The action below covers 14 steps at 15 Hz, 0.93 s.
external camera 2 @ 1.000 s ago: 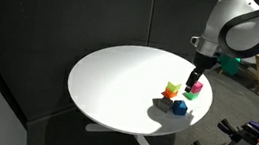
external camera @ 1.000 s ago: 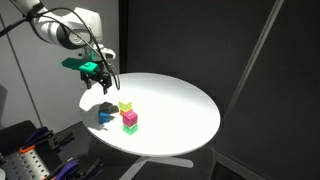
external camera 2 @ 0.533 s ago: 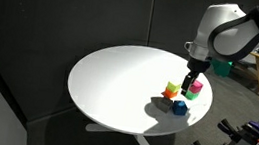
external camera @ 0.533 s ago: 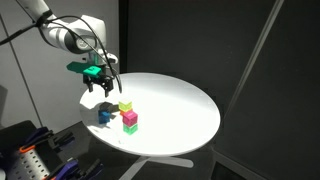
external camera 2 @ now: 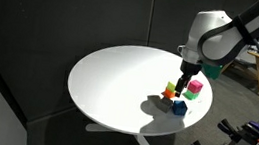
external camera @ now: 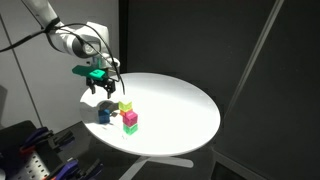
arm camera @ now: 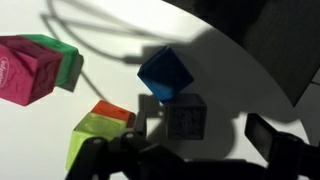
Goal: Pick up the gray block and put it on the blue block
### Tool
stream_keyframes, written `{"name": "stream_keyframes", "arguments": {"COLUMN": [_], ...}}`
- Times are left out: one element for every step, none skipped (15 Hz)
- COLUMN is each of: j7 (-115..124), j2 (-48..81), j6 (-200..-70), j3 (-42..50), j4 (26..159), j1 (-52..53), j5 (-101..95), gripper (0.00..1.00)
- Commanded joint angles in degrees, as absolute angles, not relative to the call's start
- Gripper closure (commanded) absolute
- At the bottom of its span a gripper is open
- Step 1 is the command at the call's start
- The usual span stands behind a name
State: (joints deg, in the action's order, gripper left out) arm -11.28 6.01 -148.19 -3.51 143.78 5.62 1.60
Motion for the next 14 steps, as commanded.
{"name": "stream_keyframes", "arguments": {"j7": [-9.65,-9.25,-8.91,-8.49,-7.99,-7.39,-6.72,-5.83,-5.08,-4.33,-3.69,-3.22,-2.59,-2.12], "j2": [9.31,10.1,10.74,11.39,12.04,12.73,13.29,13.79,14.24,14.65,15.03,15.34,15.66,16.01], "j6": [-149.88,-150.3,-150.74,-151.16,-151.64,-152.2,-152.57,-152.92,-153.23,-153.53,-153.8,-154.02,-154.35,-154.46], "j3": [-4.06,-4.04,-4.02,-4.01,-3.98,-3.93,-3.9,-3.87,-3.83,-3.75,-3.71,-3.7,-3.53,-3.45], "j4": [141.32,140.88,140.57,140.27,140.03,139.8,139.61,139.44,139.31,139.14,138.99,138.87,138.72,138.51], "j1": [5.41,5.53,5.63,5.74,5.88,6.1,6.32,6.61,6.88,7.19,7.47,7.72,8.02,8.25], "j5": [-1.35,-2.3,-3.12,-3.89,-4.59,-5.2,-5.7,-6.14,-6.66,-7.12,-7.46,-7.68,-8.18,-8.56], "gripper": [0.0,0.0,0.0,0.0,0.0,0.0,0.0,0.0,0.0,0.0,0.0,0.0,0.0,0.0]}}
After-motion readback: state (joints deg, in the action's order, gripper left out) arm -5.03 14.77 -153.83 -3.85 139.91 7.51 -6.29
